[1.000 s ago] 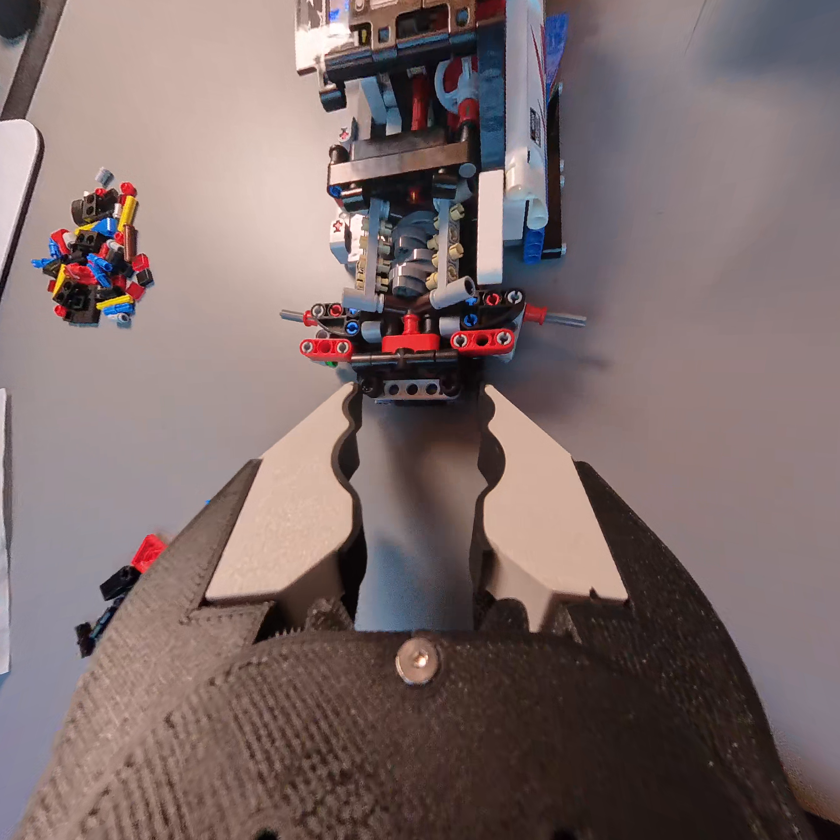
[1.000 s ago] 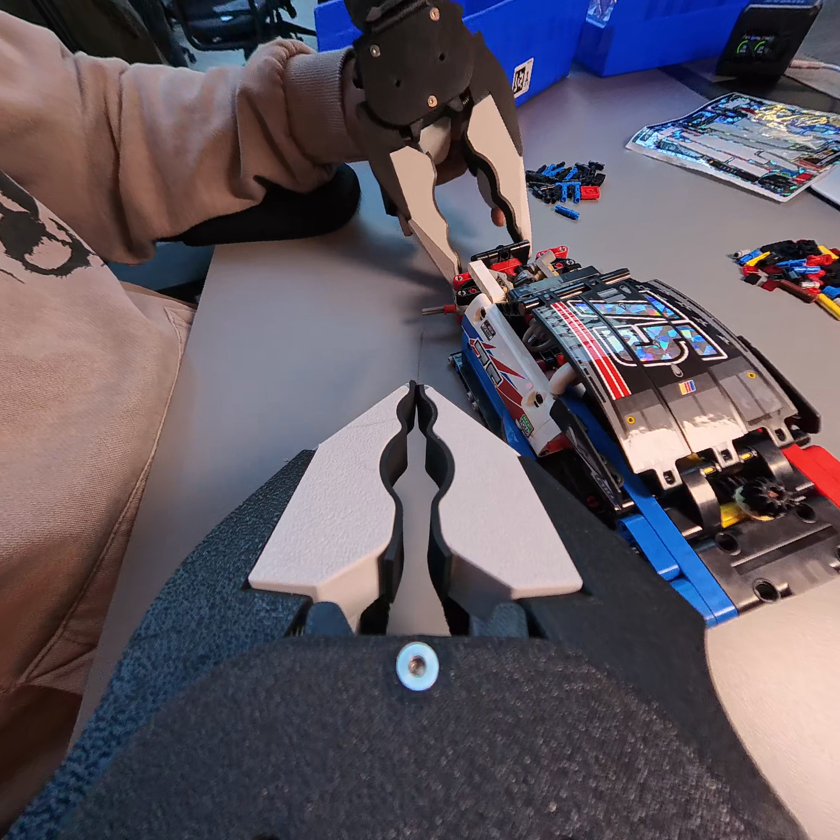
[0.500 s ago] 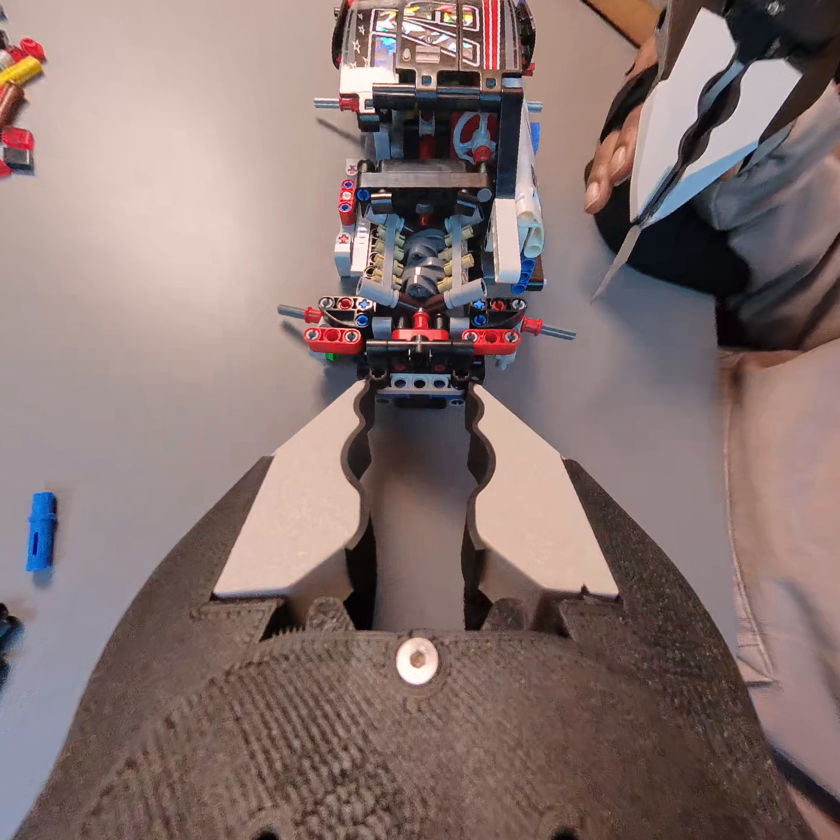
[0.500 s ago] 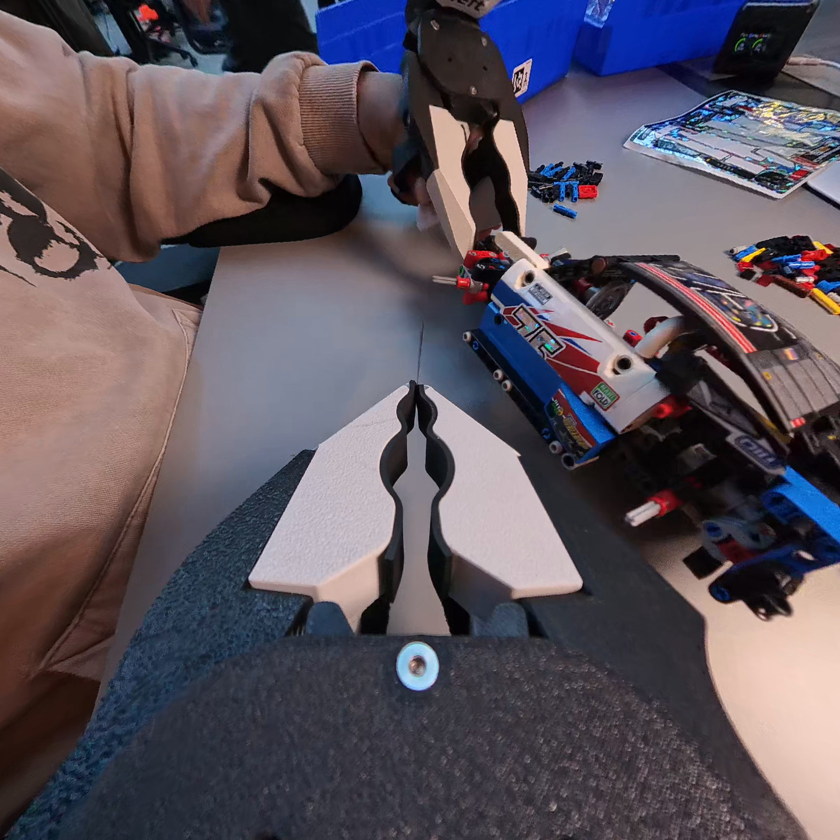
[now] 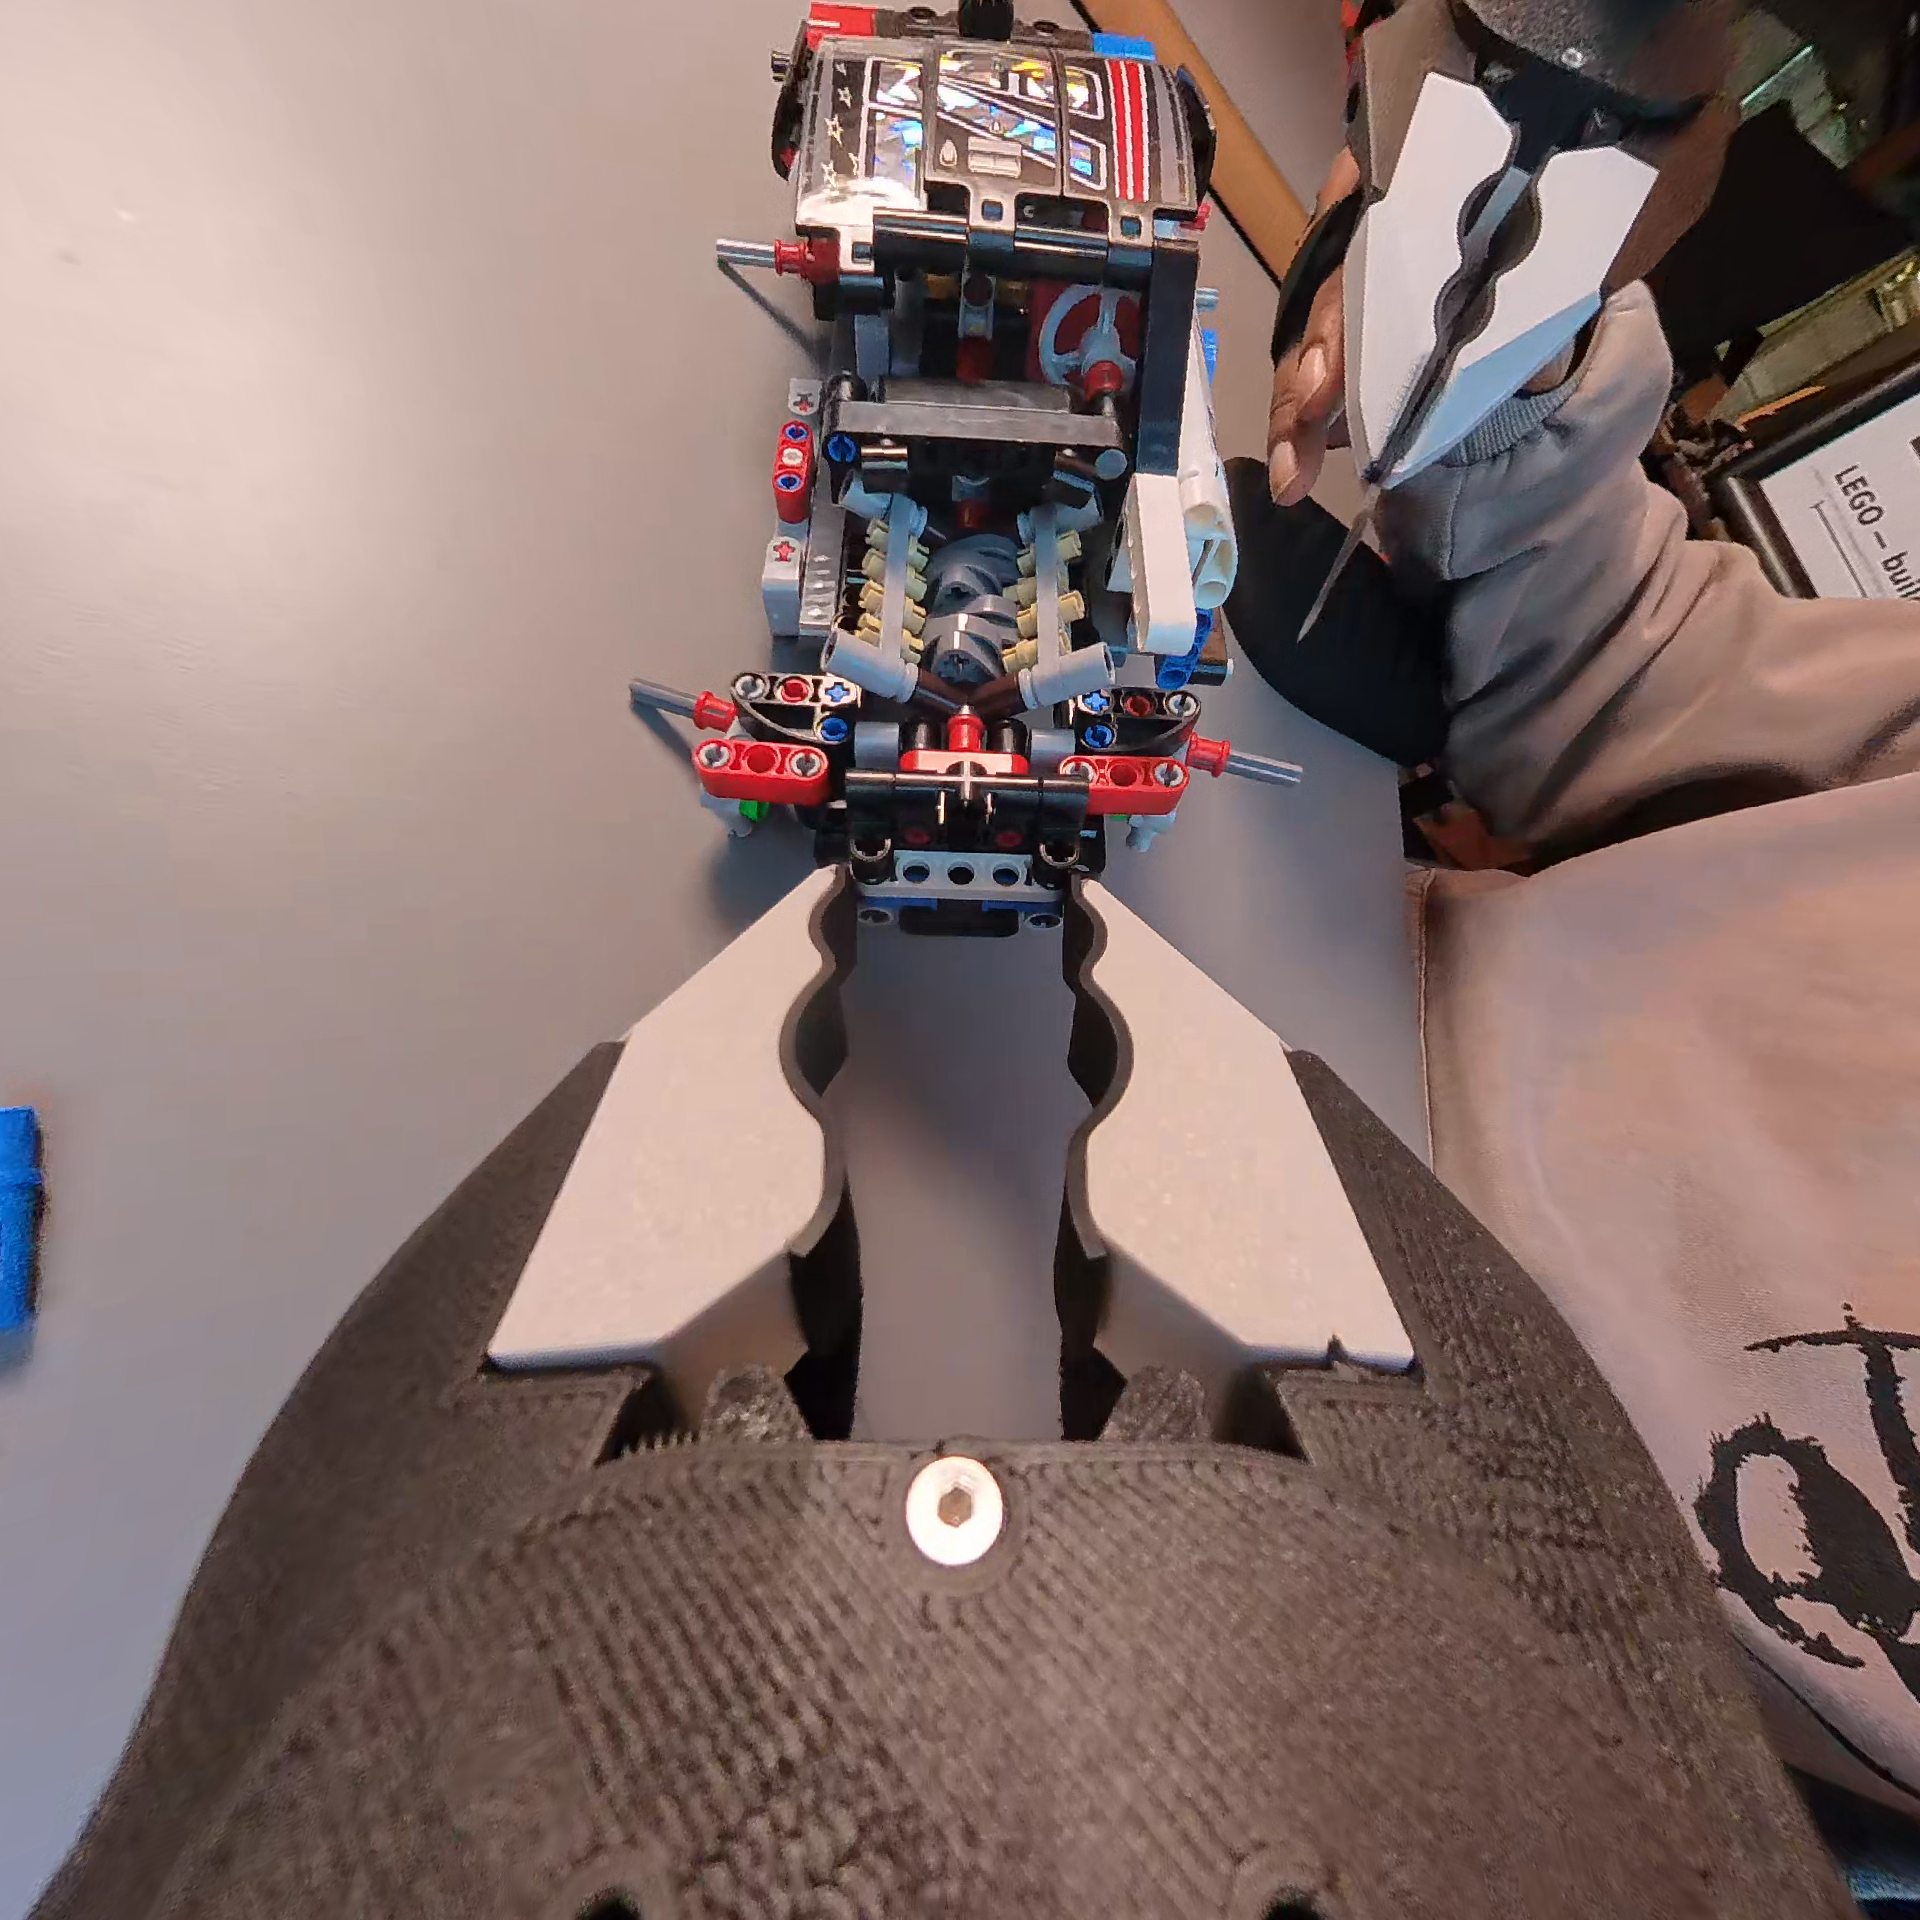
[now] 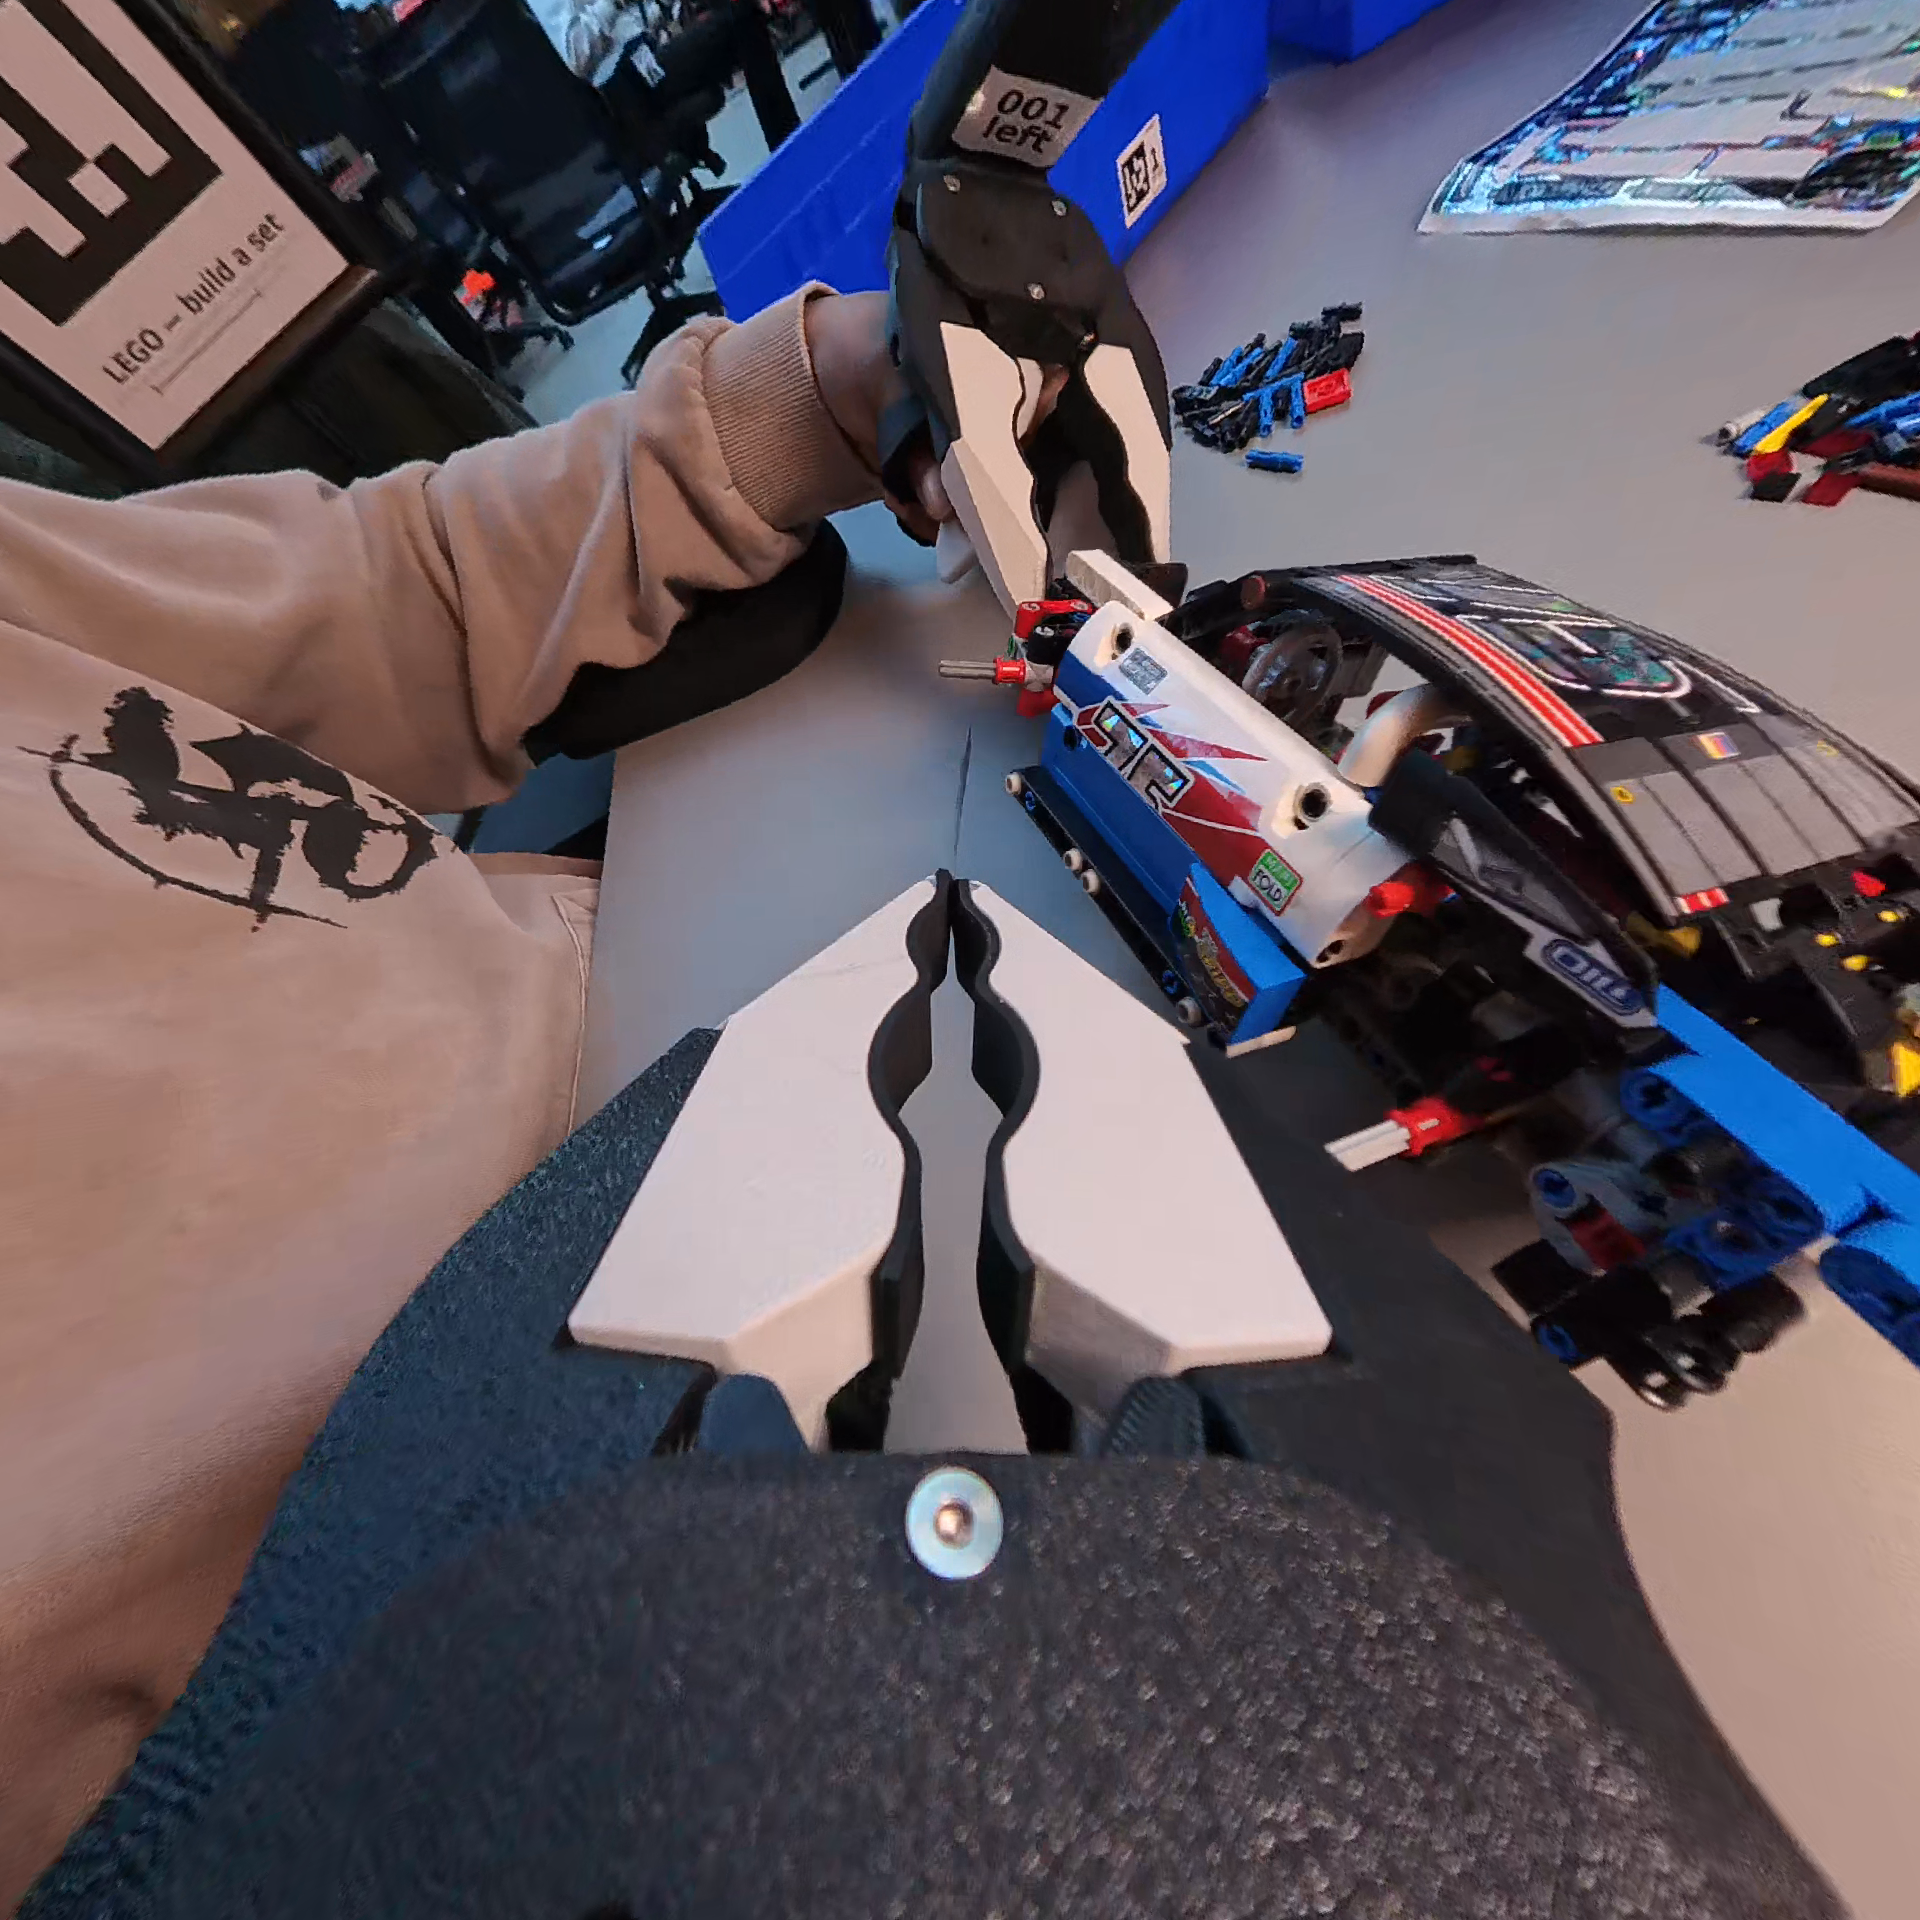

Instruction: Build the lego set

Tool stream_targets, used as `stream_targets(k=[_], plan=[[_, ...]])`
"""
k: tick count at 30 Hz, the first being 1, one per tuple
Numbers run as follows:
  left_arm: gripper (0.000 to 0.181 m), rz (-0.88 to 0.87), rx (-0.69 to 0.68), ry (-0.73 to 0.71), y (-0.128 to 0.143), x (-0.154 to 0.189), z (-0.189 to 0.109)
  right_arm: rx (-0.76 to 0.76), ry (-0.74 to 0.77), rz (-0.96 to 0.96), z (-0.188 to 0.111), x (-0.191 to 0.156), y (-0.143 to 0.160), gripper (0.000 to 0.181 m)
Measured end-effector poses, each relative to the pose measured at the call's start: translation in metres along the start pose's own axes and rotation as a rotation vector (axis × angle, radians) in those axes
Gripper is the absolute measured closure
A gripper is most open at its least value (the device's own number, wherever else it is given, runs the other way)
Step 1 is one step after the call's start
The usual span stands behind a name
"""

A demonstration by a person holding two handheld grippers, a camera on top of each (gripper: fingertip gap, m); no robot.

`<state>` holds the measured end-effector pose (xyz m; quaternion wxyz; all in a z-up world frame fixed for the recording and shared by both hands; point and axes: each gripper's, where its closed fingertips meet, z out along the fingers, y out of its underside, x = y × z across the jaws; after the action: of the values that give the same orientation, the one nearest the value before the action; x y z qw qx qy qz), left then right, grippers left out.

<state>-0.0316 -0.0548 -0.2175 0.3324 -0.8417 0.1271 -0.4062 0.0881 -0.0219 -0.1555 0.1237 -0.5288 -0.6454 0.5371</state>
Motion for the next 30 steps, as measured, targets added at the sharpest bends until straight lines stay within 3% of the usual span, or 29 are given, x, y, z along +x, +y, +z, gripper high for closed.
stream_targets(k=[9,30], plan=[[0.143,-0.011,-0.006,0.026,-0.001,-0.002,0.000,-0.006,-0.032,0.101,0.002,0.014,-0.005,0.181],[0.143,-0.030,-0.004,0.048,-0.001,-0.002,0.000,-0.066,0.005,0.109,0.009,0.026,0.002,0.181]])
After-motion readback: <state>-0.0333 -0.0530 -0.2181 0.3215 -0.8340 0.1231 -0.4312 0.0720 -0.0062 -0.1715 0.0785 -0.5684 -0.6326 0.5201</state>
